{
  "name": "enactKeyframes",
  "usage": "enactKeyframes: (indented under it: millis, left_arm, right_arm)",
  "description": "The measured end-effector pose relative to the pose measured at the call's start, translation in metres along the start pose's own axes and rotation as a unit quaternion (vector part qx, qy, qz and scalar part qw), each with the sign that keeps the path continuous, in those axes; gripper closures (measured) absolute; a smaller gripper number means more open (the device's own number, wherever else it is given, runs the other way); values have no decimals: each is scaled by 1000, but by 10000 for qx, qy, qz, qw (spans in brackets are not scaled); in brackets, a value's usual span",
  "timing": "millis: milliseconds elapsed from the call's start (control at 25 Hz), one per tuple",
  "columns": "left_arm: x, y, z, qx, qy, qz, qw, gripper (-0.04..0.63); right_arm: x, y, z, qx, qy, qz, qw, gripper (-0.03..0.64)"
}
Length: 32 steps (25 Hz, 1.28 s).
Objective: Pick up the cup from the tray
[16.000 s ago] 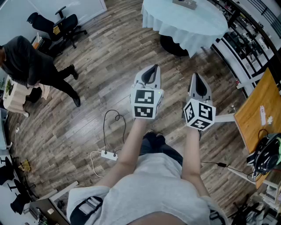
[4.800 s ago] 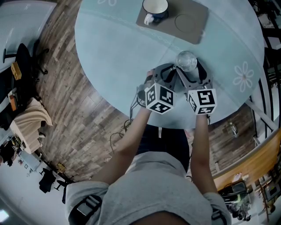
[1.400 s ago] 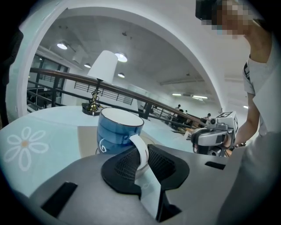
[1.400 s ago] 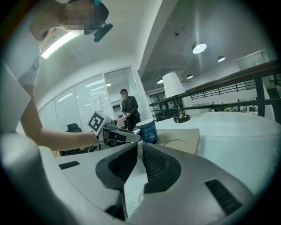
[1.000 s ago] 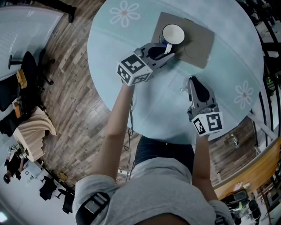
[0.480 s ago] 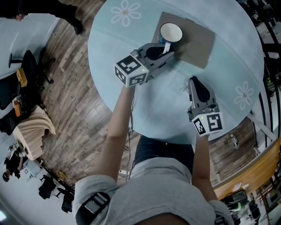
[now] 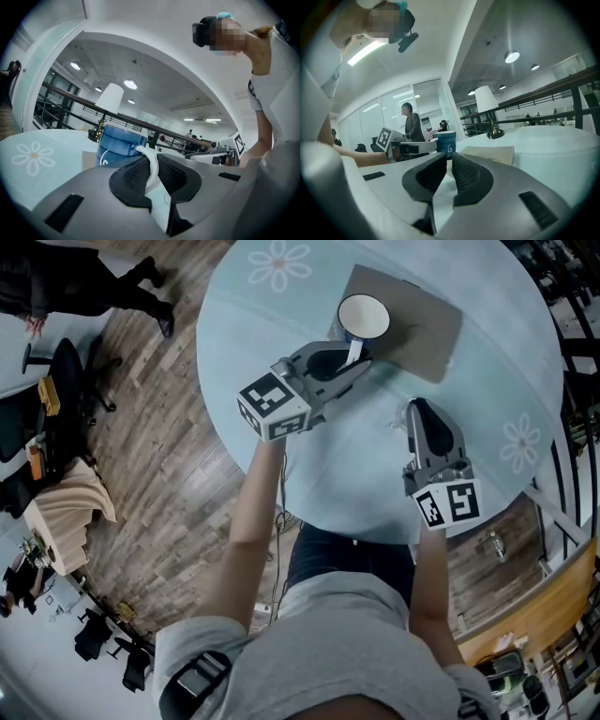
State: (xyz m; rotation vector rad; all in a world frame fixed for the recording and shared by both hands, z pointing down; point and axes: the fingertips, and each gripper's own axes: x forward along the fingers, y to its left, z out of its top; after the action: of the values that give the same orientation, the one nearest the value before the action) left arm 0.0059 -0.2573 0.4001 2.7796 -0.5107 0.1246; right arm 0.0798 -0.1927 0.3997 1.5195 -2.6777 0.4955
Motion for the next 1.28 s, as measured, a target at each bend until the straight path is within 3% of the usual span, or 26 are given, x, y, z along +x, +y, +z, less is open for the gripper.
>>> enactKeyframes:
  millis: [360, 680, 1280]
  left_arm:
    - [-14, -40, -27, -39, 195, 160, 9997, 545]
    - [-19, -61, -55, -294, 256, 124, 9992, 545]
    - [-1, -55, -100, -649, 479, 91, 9967, 545]
  right_arm:
    - [-6, 20, -3, -21, -55, 94, 9999, 584]
    - [-20, 30, -11, 46, -22, 80, 10000, 584]
    - [-37, 26, -31, 121, 86, -55, 9999, 583]
